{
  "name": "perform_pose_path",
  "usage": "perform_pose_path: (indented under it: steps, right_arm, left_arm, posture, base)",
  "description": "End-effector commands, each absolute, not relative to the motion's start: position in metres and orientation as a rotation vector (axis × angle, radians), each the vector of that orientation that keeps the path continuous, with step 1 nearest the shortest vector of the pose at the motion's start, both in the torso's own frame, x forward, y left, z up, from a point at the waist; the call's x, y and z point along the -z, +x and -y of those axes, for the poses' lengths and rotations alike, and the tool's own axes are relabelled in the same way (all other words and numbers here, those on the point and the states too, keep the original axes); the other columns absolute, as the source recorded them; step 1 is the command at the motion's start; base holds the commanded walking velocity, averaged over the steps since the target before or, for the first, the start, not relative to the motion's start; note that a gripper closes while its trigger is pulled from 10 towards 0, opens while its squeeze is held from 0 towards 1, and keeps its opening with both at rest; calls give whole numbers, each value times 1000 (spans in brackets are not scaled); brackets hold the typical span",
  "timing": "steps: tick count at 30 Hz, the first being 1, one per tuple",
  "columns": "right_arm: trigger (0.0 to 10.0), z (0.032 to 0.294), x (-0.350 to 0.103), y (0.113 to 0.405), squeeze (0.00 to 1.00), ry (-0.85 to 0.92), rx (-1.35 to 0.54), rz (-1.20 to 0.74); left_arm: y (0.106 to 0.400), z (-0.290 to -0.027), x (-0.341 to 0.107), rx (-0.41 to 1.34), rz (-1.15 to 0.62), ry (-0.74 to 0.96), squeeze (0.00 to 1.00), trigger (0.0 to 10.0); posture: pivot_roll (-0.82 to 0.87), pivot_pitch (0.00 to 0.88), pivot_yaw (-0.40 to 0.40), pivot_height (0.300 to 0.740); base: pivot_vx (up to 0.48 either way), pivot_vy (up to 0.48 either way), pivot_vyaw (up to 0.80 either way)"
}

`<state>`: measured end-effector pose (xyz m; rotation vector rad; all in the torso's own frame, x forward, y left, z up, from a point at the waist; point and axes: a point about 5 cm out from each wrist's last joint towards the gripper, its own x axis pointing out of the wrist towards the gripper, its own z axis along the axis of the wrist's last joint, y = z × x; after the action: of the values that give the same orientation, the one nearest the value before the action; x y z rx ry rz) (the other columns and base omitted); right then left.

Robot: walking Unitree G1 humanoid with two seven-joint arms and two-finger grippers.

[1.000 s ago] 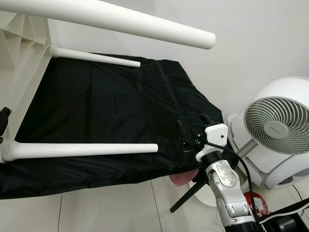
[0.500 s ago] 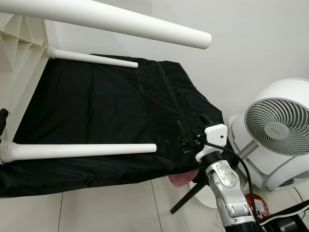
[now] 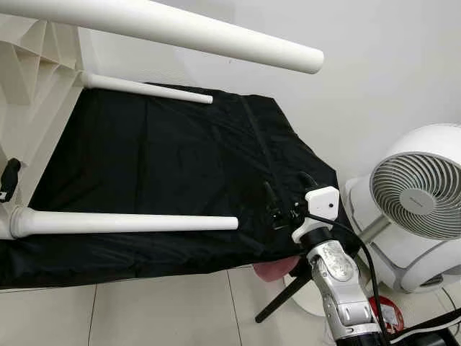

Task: Building children table

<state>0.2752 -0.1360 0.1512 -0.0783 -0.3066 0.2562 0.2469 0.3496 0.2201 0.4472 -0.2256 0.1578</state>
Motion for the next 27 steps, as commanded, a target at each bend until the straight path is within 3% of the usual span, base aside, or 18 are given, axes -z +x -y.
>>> perform_pose_path:
  steps: [1,6,13,27]
  right_arm:
    - [10000,144,-150,273,0,-90,-229,309]
    - [10000,144,-149,273,0,-93,-230,307]
    - [10000,141,-147,274,0,-90,-238,305]
    - [10000,134,-145,277,0,-78,-259,305]
  left_arm:
    - [243,-339,-217,-75,246,393,0,10000]
    - [232,-311,-213,120,275,354,0,10000]
    - [214,-297,-205,282,204,312,0,10000]
    - [183,-311,-190,303,32,324,0,10000]
  posture:
    - [48,0,-121,740]
    - [49,0,-122,740]
    - [77,0,-127,740]
    - [98,0,-129,740]
  base:
    - [0,0,0]
    - [0,0,0]
    - [0,0,0]
    - [0,0,0]
